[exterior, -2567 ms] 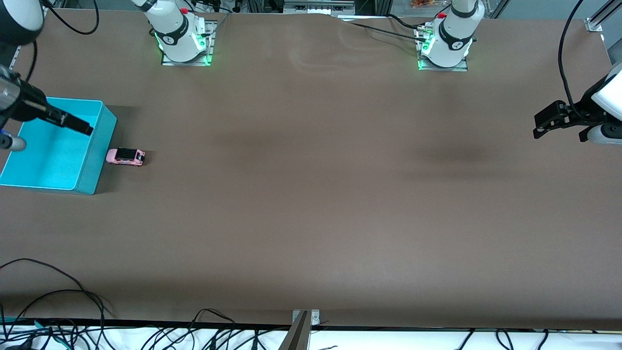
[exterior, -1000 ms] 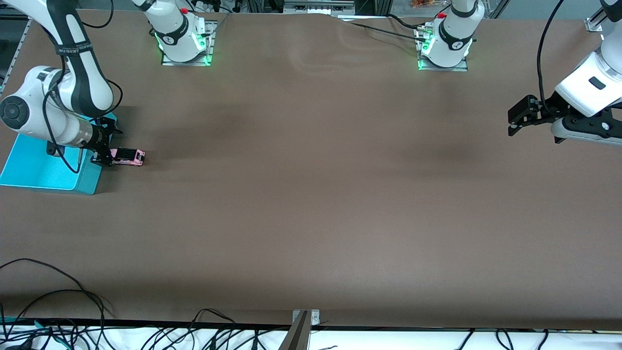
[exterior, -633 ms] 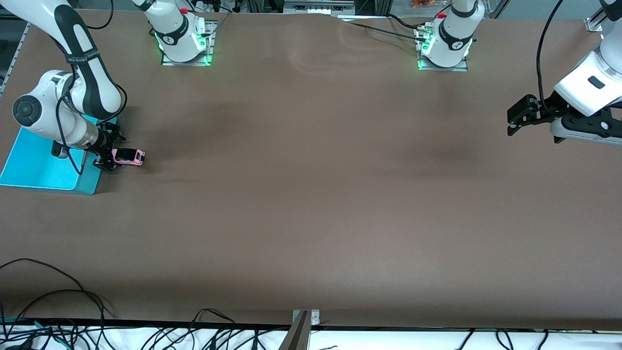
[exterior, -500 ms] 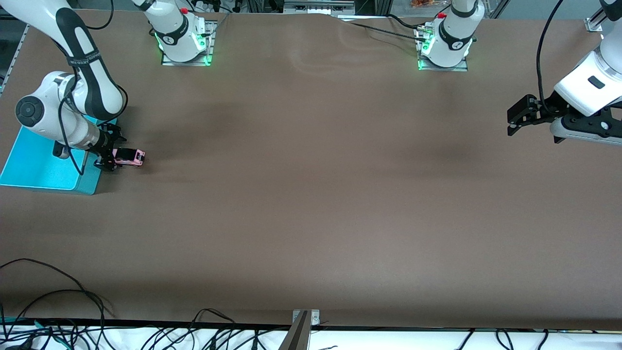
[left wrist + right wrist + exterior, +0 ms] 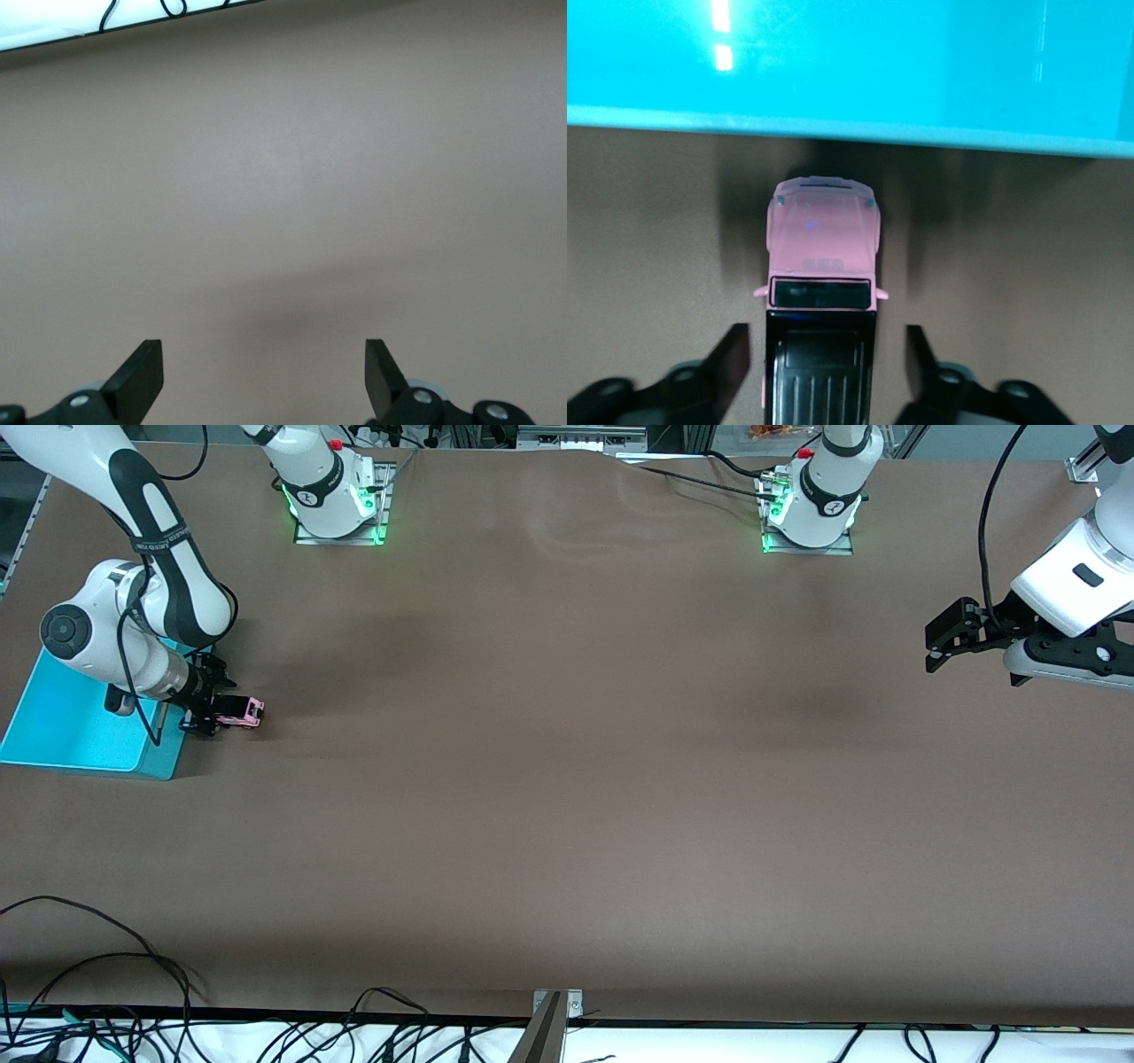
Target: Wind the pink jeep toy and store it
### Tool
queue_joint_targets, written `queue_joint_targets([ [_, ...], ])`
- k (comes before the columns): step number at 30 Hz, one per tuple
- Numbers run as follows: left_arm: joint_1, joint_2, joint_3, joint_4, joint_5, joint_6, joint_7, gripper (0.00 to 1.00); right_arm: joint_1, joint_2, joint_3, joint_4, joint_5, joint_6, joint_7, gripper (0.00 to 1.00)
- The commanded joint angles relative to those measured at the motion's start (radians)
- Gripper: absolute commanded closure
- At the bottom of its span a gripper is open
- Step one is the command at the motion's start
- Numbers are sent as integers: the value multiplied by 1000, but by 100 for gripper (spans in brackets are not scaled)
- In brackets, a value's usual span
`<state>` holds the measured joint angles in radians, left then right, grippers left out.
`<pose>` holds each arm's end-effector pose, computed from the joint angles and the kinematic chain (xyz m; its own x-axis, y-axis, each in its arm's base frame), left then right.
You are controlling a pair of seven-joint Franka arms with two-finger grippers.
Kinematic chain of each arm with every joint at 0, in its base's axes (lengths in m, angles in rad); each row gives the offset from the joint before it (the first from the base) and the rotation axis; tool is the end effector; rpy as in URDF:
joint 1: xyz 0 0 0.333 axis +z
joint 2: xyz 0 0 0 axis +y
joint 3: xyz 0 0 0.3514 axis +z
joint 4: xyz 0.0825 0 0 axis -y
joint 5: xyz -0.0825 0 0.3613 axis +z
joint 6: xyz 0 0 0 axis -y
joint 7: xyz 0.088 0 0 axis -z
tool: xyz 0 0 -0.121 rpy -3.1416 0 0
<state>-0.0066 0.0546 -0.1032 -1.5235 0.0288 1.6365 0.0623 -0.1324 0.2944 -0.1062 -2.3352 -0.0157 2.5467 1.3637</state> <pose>0.5555 -0.0561 0.6438 0.9834 -0.1724 0.0571 -0.1712 -0.9849 -0.0268 0.4932 -0.1203 0.2438 -0.0139 -0.9997 0.0209 -0.9960 0.0157 0.0878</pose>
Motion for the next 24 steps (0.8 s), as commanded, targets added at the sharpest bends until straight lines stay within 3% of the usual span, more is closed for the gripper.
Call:
queue_joint_targets([
  [1, 2, 13, 2, 29, -12, -12, 10, 0, -7, -18, 5, -18, 2, 21, 12, 80],
  [9, 2, 13, 3, 29, -12, -12, 14, 0, -7, -27, 5, -16, 2, 21, 43, 81],
  [24, 4, 13, 7, 29, -10, -12, 16, 0, -4, -155, 29, -10, 0, -42, 153, 81],
])
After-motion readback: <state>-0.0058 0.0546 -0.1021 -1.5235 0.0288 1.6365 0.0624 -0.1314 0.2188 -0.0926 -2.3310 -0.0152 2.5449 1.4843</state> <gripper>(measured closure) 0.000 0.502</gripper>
